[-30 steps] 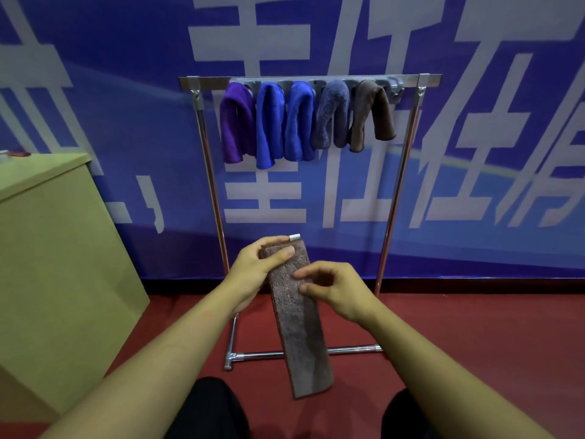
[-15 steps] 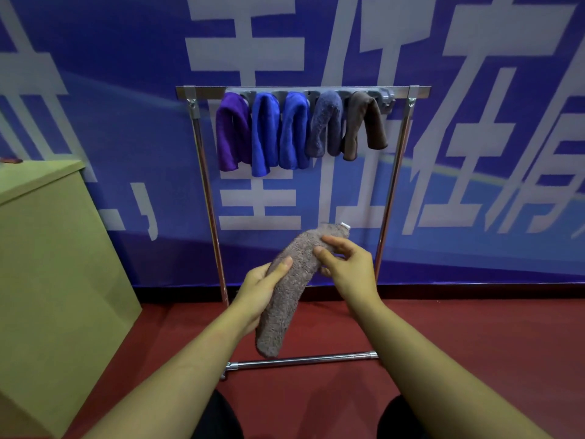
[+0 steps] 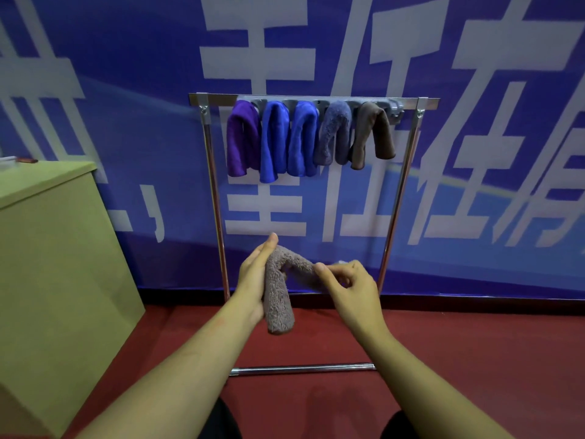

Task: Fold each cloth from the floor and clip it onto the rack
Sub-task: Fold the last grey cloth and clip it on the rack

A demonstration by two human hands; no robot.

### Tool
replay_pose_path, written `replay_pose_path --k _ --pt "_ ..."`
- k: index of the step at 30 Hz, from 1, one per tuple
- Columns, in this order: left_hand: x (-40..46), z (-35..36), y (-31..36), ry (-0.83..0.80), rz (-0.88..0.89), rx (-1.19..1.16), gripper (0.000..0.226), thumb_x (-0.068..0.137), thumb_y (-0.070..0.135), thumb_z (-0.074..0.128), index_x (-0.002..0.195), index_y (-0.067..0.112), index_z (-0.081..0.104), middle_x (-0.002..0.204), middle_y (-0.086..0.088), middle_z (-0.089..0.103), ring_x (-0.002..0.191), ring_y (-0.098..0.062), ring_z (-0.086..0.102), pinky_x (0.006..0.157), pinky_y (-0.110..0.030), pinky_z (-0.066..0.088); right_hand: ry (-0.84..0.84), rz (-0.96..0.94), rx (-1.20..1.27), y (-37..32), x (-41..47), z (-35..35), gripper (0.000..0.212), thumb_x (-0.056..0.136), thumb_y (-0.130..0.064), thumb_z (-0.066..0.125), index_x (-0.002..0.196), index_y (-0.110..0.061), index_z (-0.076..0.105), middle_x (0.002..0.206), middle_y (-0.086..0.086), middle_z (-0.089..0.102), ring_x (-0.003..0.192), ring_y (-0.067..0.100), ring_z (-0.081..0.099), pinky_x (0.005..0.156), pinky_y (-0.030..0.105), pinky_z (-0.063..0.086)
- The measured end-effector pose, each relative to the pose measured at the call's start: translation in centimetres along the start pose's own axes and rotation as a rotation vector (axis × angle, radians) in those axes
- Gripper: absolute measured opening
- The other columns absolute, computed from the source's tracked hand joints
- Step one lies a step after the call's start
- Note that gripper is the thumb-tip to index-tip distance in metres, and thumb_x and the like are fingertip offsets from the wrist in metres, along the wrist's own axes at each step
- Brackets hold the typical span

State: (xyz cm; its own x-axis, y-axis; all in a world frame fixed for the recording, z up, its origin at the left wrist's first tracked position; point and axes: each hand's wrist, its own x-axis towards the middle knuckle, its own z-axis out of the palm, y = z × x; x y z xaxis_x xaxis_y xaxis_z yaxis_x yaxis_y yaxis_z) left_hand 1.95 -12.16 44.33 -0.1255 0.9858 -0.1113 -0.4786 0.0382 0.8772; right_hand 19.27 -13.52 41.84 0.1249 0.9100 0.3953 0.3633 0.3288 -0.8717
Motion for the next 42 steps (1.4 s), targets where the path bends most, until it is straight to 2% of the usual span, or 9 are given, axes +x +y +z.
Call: replay_pose_path --k 5,9,14,17,20,26,33,37,42 --pt "-0.3 0.9 0.4 -0.067 -0.150 -0.114 0.027 0.087 0.049 0.068 0.091 0.022 0.069 0.057 -0.005 0.061 0.044 -0.019 0.059 0.047 -0.028 0.053 -0.143 -0.212 0.030 -0.4 -0.4 0.5 0.027 0.085 -0.046 0.072 0.104 -0.028 0.072 0.110 -0.013 0.062 0.112 0.005 0.060 0.095 0.020 0.046" --pt "0.1 0.6 0.0 -0.118 -0.181 -0.038 0.031 0.080 0.058 0.071 0.080 0.028 0.079 0.067 -0.010 0.061 0.053 -0.025 0.063 0.063 -0.035 0.055 -0.193 -0.152 0.057 -0.9 -0.7 1.1 0.021 0.084 -0.037 0.078 0.100 -0.025 0.072 0.099 -0.013 0.072 0.096 0.003 0.068 0.086 0.023 0.053" --pt "0.3 0.0 -0.1 -0.118 -0.120 0.057 0.053 0.085 0.048 0.068 0.125 0.014 0.064 0.061 -0.003 0.053 0.042 -0.010 0.049 0.037 -0.018 0.039 -0.087 -0.130 0.007 -0.8 -0.5 1.4 0.005 0.086 -0.029 0.076 0.089 -0.025 0.076 0.084 -0.016 0.075 0.081 0.000 0.069 0.078 0.022 0.053" --pt "-0.2 0.0 -0.3 -0.099 -0.050 0.152 0.040 0.093 0.038 0.066 0.115 0.005 0.067 0.074 -0.007 0.072 0.057 -0.014 0.067 0.048 -0.022 0.052 0.002 -0.035 0.104 -1.1 -0.1 1.0 0.004 0.088 -0.026 0.076 0.085 -0.024 0.078 0.080 -0.015 0.076 0.078 -0.002 0.070 0.078 0.025 0.056" --pt "0.3 0.2 -1.4 -0.016 0.023 0.257 0.050 0.083 0.053 0.074 0.109 0.010 0.070 0.101 -0.015 0.076 0.090 -0.027 0.075 0.086 -0.047 0.061 0.012 -0.013 0.146 -1.6 -0.3 1.5 0.010 0.089 -0.030 0.075 0.089 -0.021 0.079 0.083 -0.013 0.077 0.080 0.001 0.072 0.080 0.030 0.057" --pt "0.3 1.5 -1.9 0.370 0.308 0.601 0.050 0.080 0.073 0.061 0.089 0.024 0.058 0.093 -0.002 0.065 0.091 -0.024 0.065 0.083 -0.044 0.054 -0.136 -0.032 0.219 -2.0 -0.4 2.3 0.019 0.095 -0.031 0.068 0.110 -0.025 0.076 0.104 -0.012 0.076 0.100 0.000 0.068 0.090 0.022 0.053" --pt "0.4 1.3 -2.4 -0.150 0.314 0.640 0.031 0.097 0.051 0.051 0.111 0.029 0.069 0.110 0.001 0.071 0.108 -0.011 0.067 0.100 -0.041 0.051 -0.084 0.077 0.306 -1.6 1.2 1.4 0.027 0.097 -0.029 0.064 0.123 -0.027 0.071 0.103 -0.013 0.076 0.098 0.003 0.071 0.087 0.020 0.056" --pt "0.3 1.6 -3.4 -0.282 0.301 0.782 0.045 0.102 0.025 0.056 0.146 0.028 0.049 0.141 0.001 0.042 0.132 -0.005 0.046 0.112 -0.023 0.034 -0.156 0.232 0.564 -1.7 2.1 0.7 0.028 0.099 -0.026 0.061 0.125 -0.023 0.069 0.116 0.001 0.075 0.112 0.019 0.070 0.102 0.044 0.053" --pt "-0.4 4.2 -3.4 -0.352 0.272 0.655 0.055 0.107 0.019 0.042 0.158 0.031 0.024 0.164 0.011 0.022 0.150 -0.002 0.022 0.125 -0.034 0.021 -0.264 0.163 0.533 -1.0 2.1 1.1 0.043 0.105 -0.028 0.049 0.148 -0.033 0.046 0.144 -0.010 0.057 0.135 0.008 0.052 0.118 0.044 0.036"
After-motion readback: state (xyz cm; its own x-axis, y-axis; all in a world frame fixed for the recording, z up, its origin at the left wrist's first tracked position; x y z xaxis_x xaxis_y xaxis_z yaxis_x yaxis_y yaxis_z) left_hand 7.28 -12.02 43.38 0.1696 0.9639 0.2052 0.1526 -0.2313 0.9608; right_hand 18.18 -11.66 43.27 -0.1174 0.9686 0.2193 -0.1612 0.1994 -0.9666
